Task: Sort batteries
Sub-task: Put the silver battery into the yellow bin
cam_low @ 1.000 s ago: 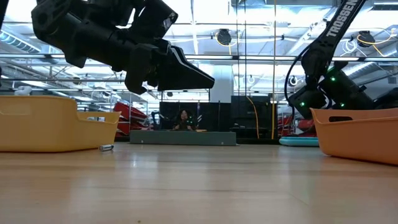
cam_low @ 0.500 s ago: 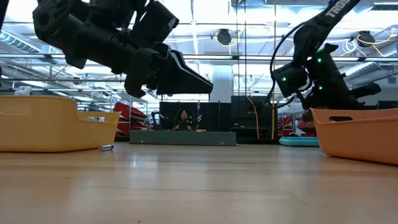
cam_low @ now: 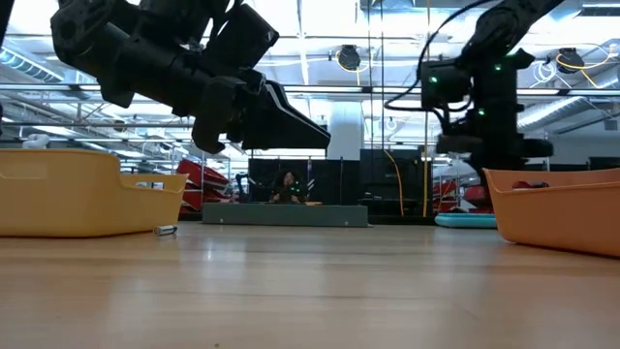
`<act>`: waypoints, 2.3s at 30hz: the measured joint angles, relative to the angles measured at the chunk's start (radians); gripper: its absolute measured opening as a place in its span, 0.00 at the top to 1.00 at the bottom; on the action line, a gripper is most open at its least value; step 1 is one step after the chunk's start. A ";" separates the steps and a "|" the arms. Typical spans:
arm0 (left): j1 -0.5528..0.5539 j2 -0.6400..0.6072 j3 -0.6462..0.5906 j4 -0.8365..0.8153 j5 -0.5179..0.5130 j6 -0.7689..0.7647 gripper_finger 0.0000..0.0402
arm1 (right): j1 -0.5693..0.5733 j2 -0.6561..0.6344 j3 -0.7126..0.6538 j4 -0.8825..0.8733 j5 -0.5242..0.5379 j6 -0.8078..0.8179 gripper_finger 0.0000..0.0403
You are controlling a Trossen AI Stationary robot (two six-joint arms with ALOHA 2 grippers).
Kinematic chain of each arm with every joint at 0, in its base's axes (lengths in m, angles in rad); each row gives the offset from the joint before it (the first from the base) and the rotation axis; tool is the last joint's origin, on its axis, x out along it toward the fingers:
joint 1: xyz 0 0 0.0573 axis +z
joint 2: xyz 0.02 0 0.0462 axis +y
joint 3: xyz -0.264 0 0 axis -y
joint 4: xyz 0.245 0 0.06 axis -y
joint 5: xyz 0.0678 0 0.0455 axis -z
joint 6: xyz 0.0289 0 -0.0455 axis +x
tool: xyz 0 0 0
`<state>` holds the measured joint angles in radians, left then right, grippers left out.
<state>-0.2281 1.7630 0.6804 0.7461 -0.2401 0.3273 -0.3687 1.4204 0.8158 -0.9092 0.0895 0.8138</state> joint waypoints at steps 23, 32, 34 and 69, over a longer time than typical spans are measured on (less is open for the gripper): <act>-0.001 0.000 0.000 -0.050 0.000 -0.033 0.73 | 0.274 0.228 0.375 -0.113 0.010 -0.124 0.57; -0.001 0.000 0.000 -0.049 0.000 -0.034 0.73 | 0.302 0.236 0.363 -0.263 -0.090 -0.017 0.60; -0.001 0.000 0.000 -0.046 0.000 -0.034 0.73 | 0.305 0.239 0.354 -0.267 -0.117 -0.013 0.60; -0.001 0.000 0.000 -0.046 -0.005 -0.032 0.73 | -0.015 0.246 0.133 -0.320 -0.191 -0.088 0.61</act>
<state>-0.2295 1.7626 0.6800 0.6998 -0.2447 0.2948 -0.3840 1.6665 0.9490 -1.2291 -0.1020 0.7260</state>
